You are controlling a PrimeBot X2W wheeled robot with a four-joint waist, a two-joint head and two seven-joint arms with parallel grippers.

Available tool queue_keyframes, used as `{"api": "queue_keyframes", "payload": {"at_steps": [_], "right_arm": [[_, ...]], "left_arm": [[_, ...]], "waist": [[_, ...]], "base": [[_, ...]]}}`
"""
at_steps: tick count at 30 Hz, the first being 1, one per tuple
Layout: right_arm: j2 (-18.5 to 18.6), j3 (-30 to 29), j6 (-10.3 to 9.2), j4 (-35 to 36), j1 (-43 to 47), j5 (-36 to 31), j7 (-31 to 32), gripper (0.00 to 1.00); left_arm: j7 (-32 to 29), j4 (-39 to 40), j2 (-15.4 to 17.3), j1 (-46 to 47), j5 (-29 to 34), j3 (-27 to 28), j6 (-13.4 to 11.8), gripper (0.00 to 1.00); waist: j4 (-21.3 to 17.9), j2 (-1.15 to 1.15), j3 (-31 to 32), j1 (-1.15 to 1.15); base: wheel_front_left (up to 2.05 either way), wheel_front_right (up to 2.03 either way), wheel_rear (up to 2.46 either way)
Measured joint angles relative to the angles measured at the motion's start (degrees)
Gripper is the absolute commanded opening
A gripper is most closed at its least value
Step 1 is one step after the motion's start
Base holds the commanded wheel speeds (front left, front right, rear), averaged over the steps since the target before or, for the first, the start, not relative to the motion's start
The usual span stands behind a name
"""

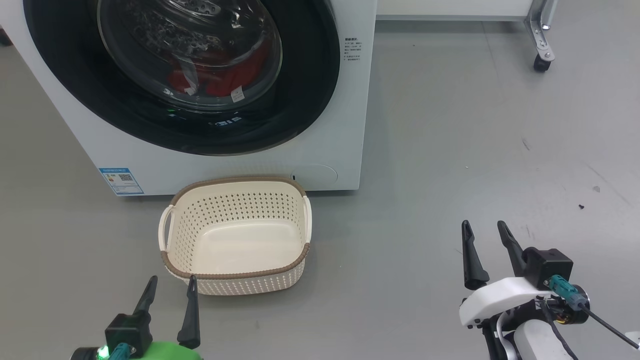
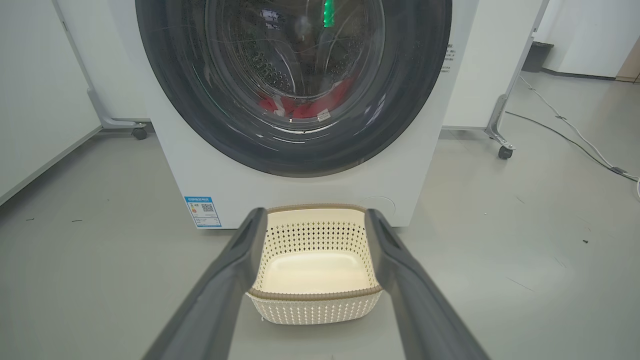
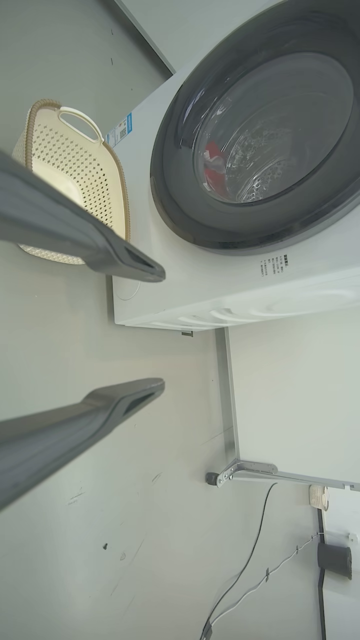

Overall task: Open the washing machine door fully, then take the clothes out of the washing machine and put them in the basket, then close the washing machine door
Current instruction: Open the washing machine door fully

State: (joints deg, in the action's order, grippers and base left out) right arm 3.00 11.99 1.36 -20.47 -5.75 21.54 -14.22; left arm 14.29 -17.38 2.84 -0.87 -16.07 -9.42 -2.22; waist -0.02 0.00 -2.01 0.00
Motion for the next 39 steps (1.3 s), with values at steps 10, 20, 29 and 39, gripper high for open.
{"api": "queue_keyframes", "payload": {"at_steps": [10, 20, 29, 39], "right_arm": [[0.0, 0.0, -0.01, -0.5, -0.9, 0.0, 0.0, 1.00], [0.0, 0.2, -0.01, -1.0, -0.9, 0.0, 0.0, 1.00], [-0.2, -0.2, 0.02, -0.9, -0.9, 1.1, 0.0, 0.00], [-0.3, -3.5, 1.18, 0.5, -3.9, 7.6, -0.1, 0.00]], "left_arm": [[0.0, -0.4, -0.1, 0.6, 0.0, 0.0, -0.1, 1.00], [0.0, -0.7, -0.1, 0.9, -0.1, 0.0, -0.3, 1.00], [0.0, -0.7, -0.1, 1.0, -0.1, -0.2, -0.3, 1.00], [0.0, 0.0, -0.2, 2.4, -0.1, -1.6, -0.3, 1.00]], "waist": [[-0.1, 0.00, 0.1, 0.00], [-0.1, 0.00, 0.0, 0.00], [0.1, 0.00, -0.5, 0.00], [0.7, 0.00, -3.0, 0.00]], "base": [[0.00, 0.00, 0.00], [0.00, 0.00, 0.00], [0.00, 0.00, 0.00], [0.00, 0.00, 0.00]]}}
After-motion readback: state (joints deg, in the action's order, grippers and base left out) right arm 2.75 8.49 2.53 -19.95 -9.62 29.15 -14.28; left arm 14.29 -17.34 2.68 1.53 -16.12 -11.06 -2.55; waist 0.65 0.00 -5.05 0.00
